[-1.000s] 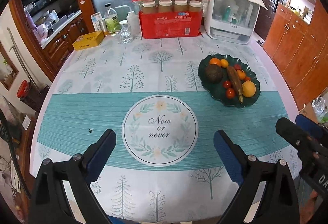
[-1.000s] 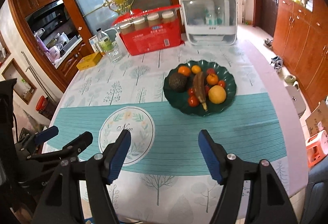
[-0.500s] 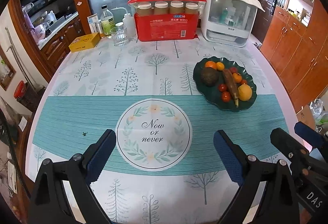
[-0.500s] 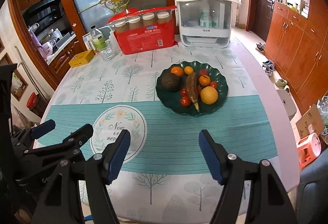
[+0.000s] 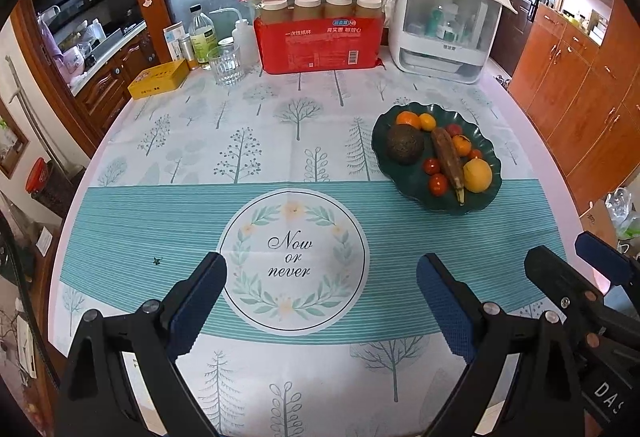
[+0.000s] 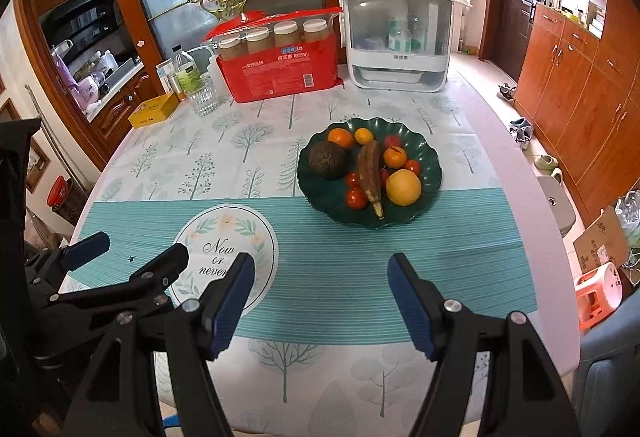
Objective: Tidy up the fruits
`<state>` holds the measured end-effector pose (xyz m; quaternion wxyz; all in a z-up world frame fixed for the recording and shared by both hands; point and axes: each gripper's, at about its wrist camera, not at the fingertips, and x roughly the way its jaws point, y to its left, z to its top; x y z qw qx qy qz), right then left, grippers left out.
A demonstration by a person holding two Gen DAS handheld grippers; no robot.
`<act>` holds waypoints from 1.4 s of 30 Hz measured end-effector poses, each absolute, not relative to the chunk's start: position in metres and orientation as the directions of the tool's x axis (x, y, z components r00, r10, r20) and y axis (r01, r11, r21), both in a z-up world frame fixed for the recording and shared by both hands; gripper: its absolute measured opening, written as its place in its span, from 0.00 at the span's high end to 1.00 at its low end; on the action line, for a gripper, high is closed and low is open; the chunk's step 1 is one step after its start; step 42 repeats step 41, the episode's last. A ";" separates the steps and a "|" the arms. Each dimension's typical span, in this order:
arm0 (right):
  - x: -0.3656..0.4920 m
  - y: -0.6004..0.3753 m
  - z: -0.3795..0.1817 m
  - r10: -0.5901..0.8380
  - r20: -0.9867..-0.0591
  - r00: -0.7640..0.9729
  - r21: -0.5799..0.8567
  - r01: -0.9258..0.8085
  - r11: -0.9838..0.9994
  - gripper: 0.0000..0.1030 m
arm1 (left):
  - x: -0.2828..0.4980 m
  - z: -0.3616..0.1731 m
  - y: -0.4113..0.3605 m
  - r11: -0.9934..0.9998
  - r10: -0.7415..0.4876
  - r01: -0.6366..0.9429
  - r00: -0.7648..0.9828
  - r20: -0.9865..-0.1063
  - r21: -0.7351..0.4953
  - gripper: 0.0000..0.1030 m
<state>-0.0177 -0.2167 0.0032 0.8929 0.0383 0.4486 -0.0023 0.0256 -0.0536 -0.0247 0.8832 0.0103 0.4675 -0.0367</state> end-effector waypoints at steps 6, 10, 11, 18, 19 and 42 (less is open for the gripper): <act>-0.015 -0.217 0.003 0.030 -0.802 0.596 0.064 0.036 0.997 0.32 | 0.027 -0.026 -0.053 0.997 -0.055 0.074 0.557 -0.829 -0.017 0.07; -0.013 -0.220 0.001 0.032 -0.806 0.591 0.065 0.035 0.997 0.32 | 0.028 -0.030 -0.053 0.997 -0.054 0.070 0.550 -0.833 -0.018 0.07; -0.013 -0.219 0.001 0.032 -0.806 0.591 0.065 0.034 0.997 0.32 | 0.028 -0.031 -0.053 0.997 -0.054 0.070 0.550 -0.834 -0.018 0.07; -0.013 -0.220 -0.001 0.034 -0.809 0.587 0.068 0.036 0.997 0.32 | 0.028 -0.032 -0.055 0.998 -0.052 0.068 0.546 -0.836 -0.017 0.07; -0.013 -0.221 -0.002 0.036 -0.810 0.585 0.070 0.036 0.997 0.32 | 0.028 -0.033 -0.055 0.997 -0.052 0.069 0.545 -0.837 -0.018 0.07; -0.009 -0.227 -0.014 0.059 -0.822 0.567 0.087 0.022 0.996 0.32 | 0.027 -0.041 -0.056 0.998 -0.034 0.056 0.532 -0.846 -0.005 0.07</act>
